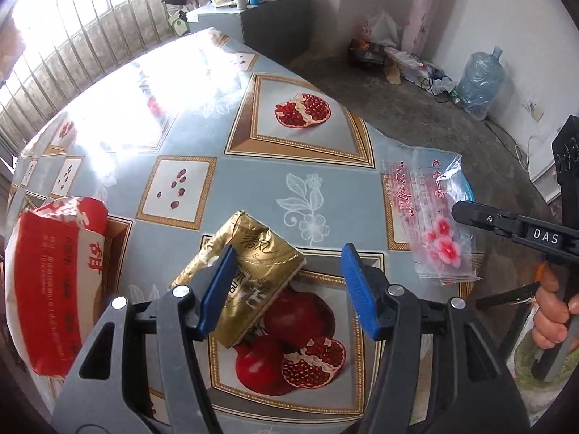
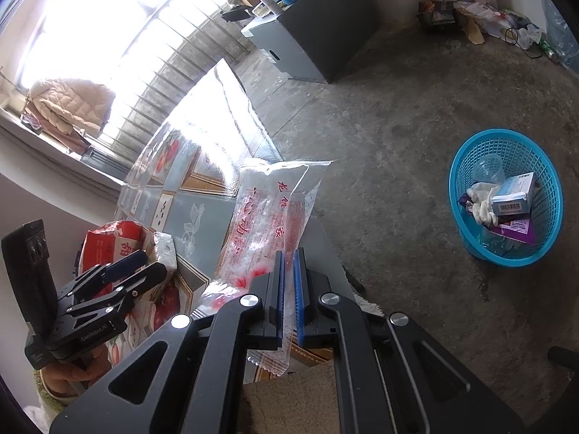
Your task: Collect trash
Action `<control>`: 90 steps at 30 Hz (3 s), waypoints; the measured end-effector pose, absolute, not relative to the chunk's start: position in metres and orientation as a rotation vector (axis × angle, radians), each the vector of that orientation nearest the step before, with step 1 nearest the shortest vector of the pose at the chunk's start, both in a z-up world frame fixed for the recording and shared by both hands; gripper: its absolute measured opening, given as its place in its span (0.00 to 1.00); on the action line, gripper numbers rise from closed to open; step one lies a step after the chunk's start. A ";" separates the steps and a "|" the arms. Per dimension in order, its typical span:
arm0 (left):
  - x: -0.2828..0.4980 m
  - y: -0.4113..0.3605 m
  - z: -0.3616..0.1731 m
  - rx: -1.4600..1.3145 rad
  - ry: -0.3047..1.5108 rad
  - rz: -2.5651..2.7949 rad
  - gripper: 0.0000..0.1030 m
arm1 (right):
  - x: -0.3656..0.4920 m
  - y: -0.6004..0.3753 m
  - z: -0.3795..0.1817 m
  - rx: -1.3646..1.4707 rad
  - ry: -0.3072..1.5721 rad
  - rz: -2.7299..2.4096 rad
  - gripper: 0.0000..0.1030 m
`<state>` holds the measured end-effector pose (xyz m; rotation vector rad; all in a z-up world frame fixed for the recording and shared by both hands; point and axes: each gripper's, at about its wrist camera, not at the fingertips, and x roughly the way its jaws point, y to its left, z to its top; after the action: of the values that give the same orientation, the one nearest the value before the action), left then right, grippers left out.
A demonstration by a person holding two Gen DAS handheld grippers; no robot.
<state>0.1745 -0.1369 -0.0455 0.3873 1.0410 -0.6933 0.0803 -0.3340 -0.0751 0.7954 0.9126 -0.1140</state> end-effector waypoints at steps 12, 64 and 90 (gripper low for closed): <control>0.152 -0.142 -0.066 0.212 1.259 -0.926 0.49 | 0.079 -0.339 -0.080 0.813 0.905 -0.105 0.05; 0.236 -0.123 -0.045 0.218 1.169 -0.697 0.61 | 0.081 -0.337 -0.079 0.810 0.917 -0.124 0.05; 0.140 -0.090 -0.039 0.283 1.140 -0.840 0.67 | 0.079 -0.341 -0.084 0.837 0.906 -0.104 0.05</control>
<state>0.1397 -0.0904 -0.0392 0.2834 1.1401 -0.8395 0.0791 -0.3412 -0.0835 0.8375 0.9061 -0.1037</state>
